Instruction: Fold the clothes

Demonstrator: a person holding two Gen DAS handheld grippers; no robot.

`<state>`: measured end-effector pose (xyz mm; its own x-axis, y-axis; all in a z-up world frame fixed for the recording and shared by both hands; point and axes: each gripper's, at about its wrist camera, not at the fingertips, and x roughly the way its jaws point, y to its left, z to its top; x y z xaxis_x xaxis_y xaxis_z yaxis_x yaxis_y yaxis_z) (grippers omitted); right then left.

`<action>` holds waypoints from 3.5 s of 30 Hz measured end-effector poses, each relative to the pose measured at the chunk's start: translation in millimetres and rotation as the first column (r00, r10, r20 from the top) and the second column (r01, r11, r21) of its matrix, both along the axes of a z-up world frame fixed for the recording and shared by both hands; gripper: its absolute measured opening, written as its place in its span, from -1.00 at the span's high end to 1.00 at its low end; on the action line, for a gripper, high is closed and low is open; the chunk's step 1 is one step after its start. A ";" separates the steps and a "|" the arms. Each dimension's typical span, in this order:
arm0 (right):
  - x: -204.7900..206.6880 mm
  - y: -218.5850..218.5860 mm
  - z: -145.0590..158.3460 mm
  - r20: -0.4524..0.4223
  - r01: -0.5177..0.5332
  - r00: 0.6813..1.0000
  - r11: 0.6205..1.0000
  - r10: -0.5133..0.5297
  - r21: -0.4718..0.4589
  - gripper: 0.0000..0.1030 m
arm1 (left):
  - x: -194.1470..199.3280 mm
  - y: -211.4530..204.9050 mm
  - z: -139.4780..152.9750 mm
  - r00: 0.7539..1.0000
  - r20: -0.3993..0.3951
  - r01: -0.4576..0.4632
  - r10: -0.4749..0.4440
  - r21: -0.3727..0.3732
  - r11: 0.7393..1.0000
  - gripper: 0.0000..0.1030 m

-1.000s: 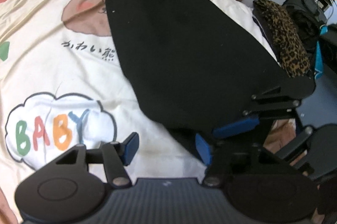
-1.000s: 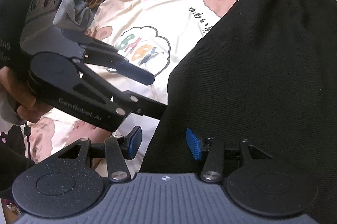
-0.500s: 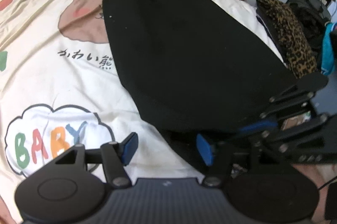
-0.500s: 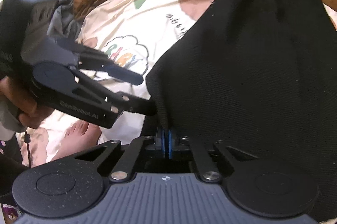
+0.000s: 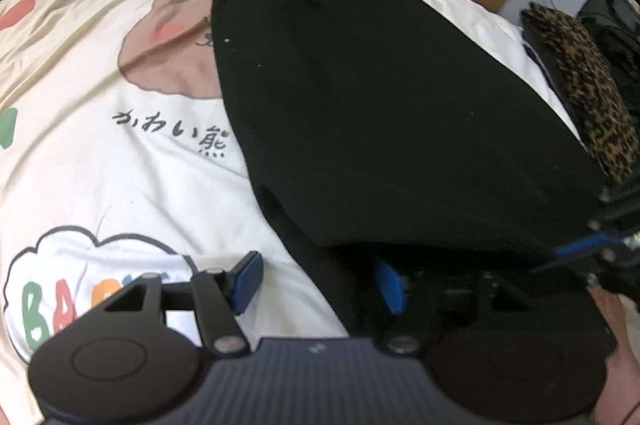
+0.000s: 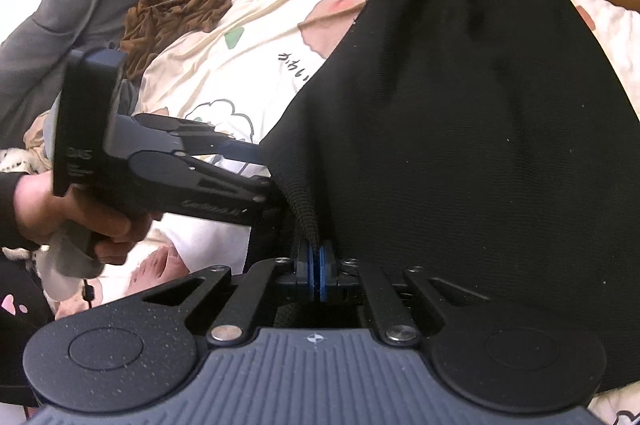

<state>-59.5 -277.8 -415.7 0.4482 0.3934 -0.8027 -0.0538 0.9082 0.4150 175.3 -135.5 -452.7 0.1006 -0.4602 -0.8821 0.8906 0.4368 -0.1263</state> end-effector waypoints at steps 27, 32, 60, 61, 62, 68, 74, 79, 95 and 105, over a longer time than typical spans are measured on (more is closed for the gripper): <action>0.8 13.4 -8.0 -0.044 -0.042 0.998 0.997 0.045 0.065 0.94 | 22.9 17.1 4.9 0.996 0.085 -0.022 0.022 -0.002 1.000 0.02; 0.3 17.6 -7.4 -0.055 -0.064 0.996 0.991 0.070 0.114 0.90 | 35.6 27.1 5.4 0.998 -0.019 -0.054 0.054 -0.019 0.998 0.70; -44.6 -93.8 -42.9 -0.134 0.375 0.917 0.926 -0.377 -0.041 0.39 | 23.4 42.2 45.1 0.990 -0.139 -0.032 0.026 -0.040 0.999 -0.06; -46.9 -96.1 -44.5 -0.134 0.379 0.914 0.924 -0.383 -0.054 0.39 | 20.9 38.9 46.0 0.988 -0.151 -0.027 0.020 -0.043 0.999 -0.11; -49.2 -96.9 -45.6 -0.133 0.382 0.912 0.921 -0.389 -0.075 0.37 | 19.0 36.1 45.6 0.986 -0.168 -0.027 0.019 -0.043 0.999 -0.12; -63.5 -108.0 -49.0 -0.114 0.417 0.895 0.900 -0.431 -0.129 0.39 | 6.3 29.7 27.3 0.949 -0.313 -0.027 0.021 -0.013 1.000 -0.02; -72.2 -119.3 -45.4 -0.090 0.454 0.877 0.875 -0.472 -0.166 0.47 | 6.2 36.1 7.2 0.892 -0.446 -0.071 0.070 0.015 0.997 0.85; -74.8 -130.5 -41.3 -0.063 0.488 0.857 0.843 -0.512 -0.225 0.49 | 4.7 42.9 -0.9 0.874 -0.479 -0.081 0.087 0.033 0.996 0.91; -79.6 -149.1 -46.4 -0.078 0.513 0.827 0.804 -0.557 -0.301 0.77 | 10.7 48.0 -1.0 0.868 -0.487 -0.093 0.096 0.030 0.995 0.21; -73.9 -149.3 -48.8 -0.084 0.525 0.816 0.795 -0.571 -0.305 0.77 | 13.4 55.9 -25.7 0.755 -0.640 -0.148 0.143 0.047 0.988 -0.09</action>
